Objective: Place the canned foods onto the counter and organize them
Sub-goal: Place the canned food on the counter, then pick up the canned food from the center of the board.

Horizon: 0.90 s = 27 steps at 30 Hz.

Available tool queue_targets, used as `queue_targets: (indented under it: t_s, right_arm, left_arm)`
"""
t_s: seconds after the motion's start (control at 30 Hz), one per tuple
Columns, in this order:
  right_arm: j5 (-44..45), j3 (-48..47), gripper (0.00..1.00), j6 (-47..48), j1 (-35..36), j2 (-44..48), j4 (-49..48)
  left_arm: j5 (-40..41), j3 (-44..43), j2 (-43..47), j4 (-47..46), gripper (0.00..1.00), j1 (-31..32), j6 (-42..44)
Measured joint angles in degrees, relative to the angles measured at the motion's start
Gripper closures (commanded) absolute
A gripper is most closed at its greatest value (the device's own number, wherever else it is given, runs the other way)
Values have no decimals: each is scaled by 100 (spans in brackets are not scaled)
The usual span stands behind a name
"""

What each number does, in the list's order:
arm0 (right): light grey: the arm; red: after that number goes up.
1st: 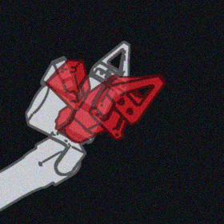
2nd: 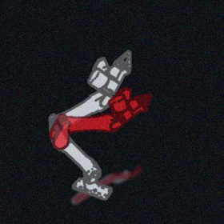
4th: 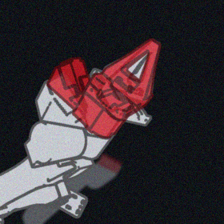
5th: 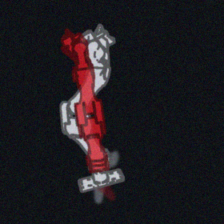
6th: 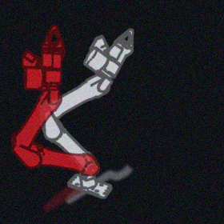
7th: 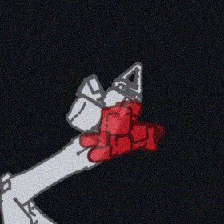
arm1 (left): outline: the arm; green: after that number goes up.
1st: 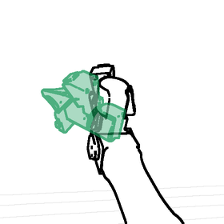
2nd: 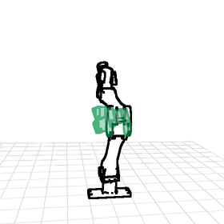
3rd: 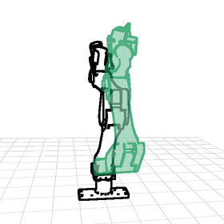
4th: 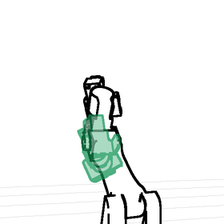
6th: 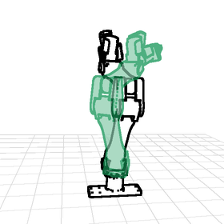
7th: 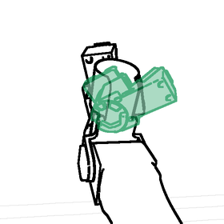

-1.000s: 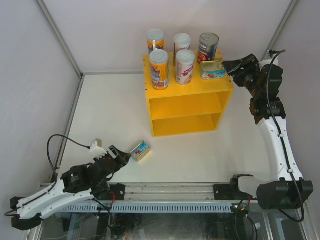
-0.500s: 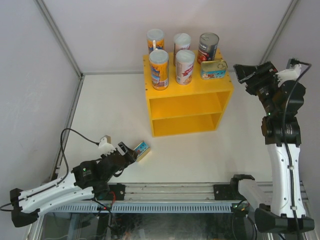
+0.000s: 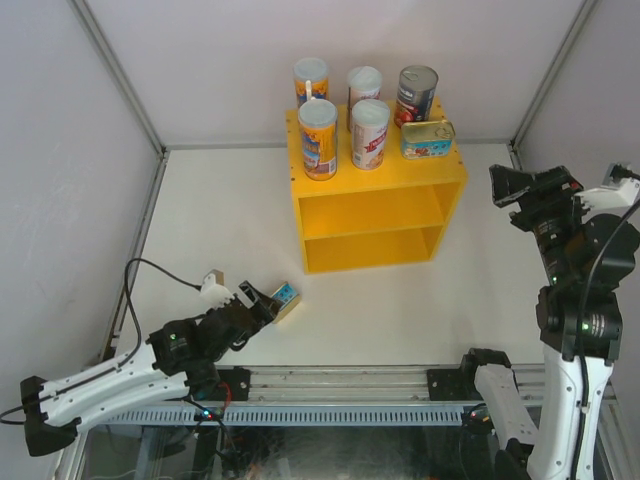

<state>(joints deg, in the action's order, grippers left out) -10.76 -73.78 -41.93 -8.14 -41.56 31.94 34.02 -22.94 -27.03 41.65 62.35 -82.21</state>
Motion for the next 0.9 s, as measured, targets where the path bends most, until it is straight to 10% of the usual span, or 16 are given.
queue_targets:
  t_s: [0.4, 0.9]
  right_arm:
    - [400, 745, 26, 81, 4, 354, 129]
    - [492, 774, 26, 205, 2, 149, -197]
  left_arm:
    - [-743, -55, -468, 442, 6, -1117, -63]
    - [-785, -1416, -2345, 361, 0, -1589, 2520]
